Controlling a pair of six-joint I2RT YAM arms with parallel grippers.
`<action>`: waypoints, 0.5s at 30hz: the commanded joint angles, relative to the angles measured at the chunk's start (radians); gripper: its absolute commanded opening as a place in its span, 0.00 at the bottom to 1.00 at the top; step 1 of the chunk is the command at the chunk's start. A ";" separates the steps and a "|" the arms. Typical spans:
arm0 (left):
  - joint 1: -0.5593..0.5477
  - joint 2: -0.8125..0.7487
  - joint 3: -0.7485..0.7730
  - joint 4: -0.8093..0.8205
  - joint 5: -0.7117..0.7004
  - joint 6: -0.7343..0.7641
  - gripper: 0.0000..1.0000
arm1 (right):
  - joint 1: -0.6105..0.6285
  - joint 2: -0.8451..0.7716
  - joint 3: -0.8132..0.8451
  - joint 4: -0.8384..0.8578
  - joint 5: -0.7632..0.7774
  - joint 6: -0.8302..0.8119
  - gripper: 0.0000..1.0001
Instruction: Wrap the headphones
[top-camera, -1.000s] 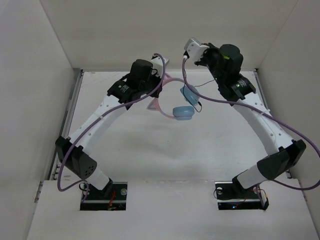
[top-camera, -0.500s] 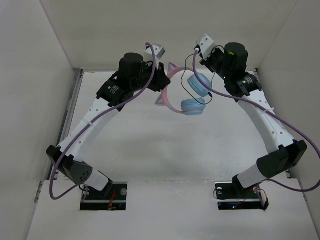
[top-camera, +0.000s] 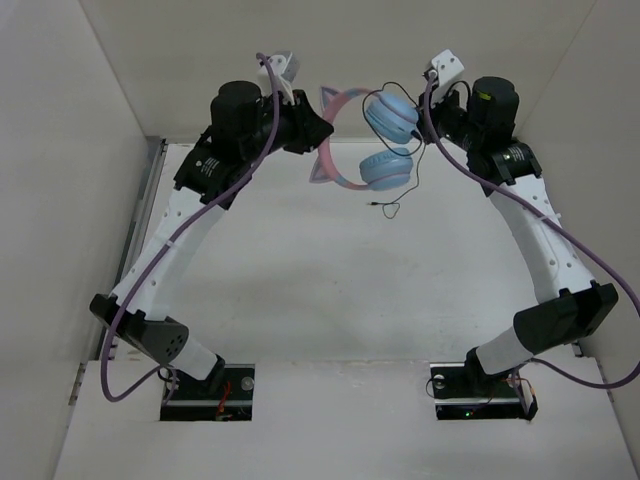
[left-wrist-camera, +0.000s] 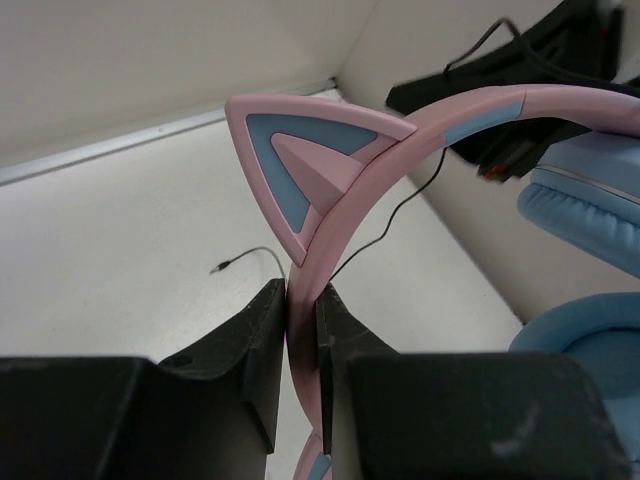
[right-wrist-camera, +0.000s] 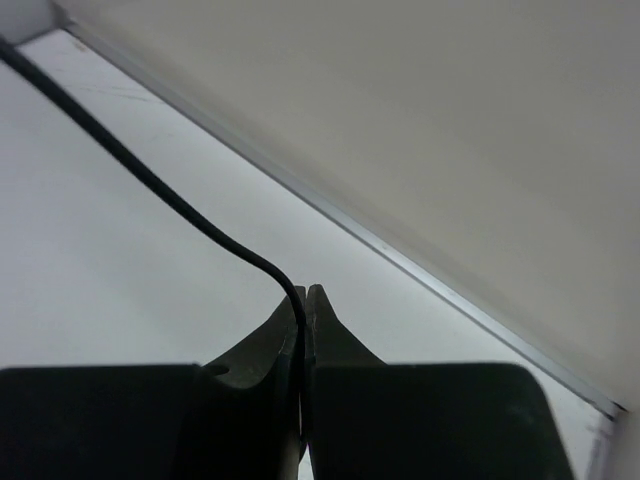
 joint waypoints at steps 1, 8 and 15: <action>-0.001 0.010 0.126 0.146 0.032 -0.111 0.00 | 0.006 -0.020 0.018 0.011 -0.185 0.164 0.00; 0.005 0.080 0.244 0.173 0.047 -0.190 0.00 | 0.006 -0.027 -0.002 0.112 -0.472 0.463 0.00; -0.009 0.132 0.307 0.195 0.044 -0.239 0.00 | 0.006 -0.040 -0.102 0.436 -0.699 0.871 0.01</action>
